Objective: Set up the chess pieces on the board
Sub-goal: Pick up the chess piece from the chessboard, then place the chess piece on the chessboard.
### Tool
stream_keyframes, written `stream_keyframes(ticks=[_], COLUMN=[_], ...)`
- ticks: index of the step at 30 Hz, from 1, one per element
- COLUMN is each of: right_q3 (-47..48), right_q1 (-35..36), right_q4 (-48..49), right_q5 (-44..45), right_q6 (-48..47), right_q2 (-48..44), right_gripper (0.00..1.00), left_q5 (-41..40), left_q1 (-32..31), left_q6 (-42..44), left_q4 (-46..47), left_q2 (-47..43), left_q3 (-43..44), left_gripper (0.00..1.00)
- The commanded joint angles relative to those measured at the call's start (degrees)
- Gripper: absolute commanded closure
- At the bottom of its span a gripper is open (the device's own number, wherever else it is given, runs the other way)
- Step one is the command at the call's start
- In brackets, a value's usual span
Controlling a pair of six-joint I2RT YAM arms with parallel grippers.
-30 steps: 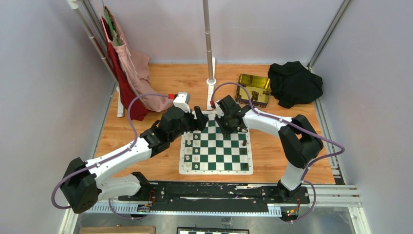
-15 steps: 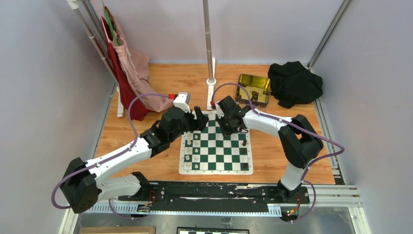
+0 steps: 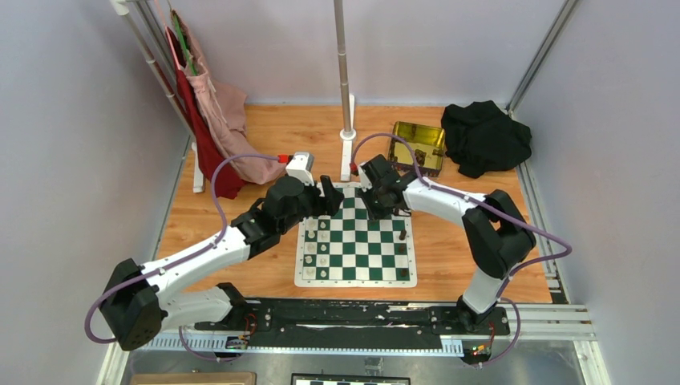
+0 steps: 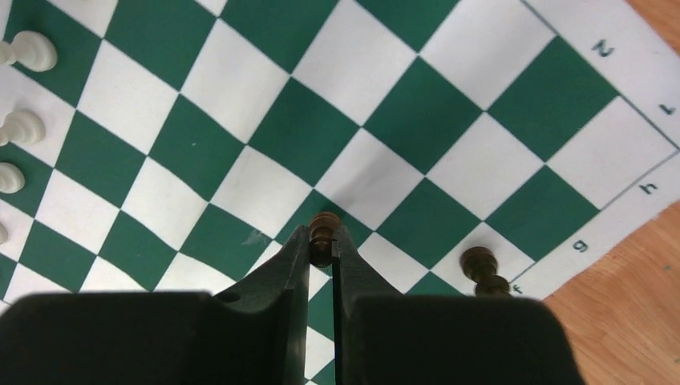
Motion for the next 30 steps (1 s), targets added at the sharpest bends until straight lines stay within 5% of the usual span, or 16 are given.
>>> stream_keyframes(ticks=[1, 30], right_q3=[2.79, 17.00], right_q1=[-2.92, -12.76], right_q4=[-0.98, -4.21], right_q5=[2.37, 1.19], right_q6=[-0.23, -0.95], right_q2=[-0.32, 12.70], right_gripper=[1.00, 1.00], left_q5=[-0.98, -0.48], left_q1=[-0.36, -0.36], left_q6=[0.53, 1.71], left_q4=[0.76, 1.78], left_q2=[0.74, 5.03], left_q3=[1.62, 4.36], left_gripper=[0.24, 0.23])
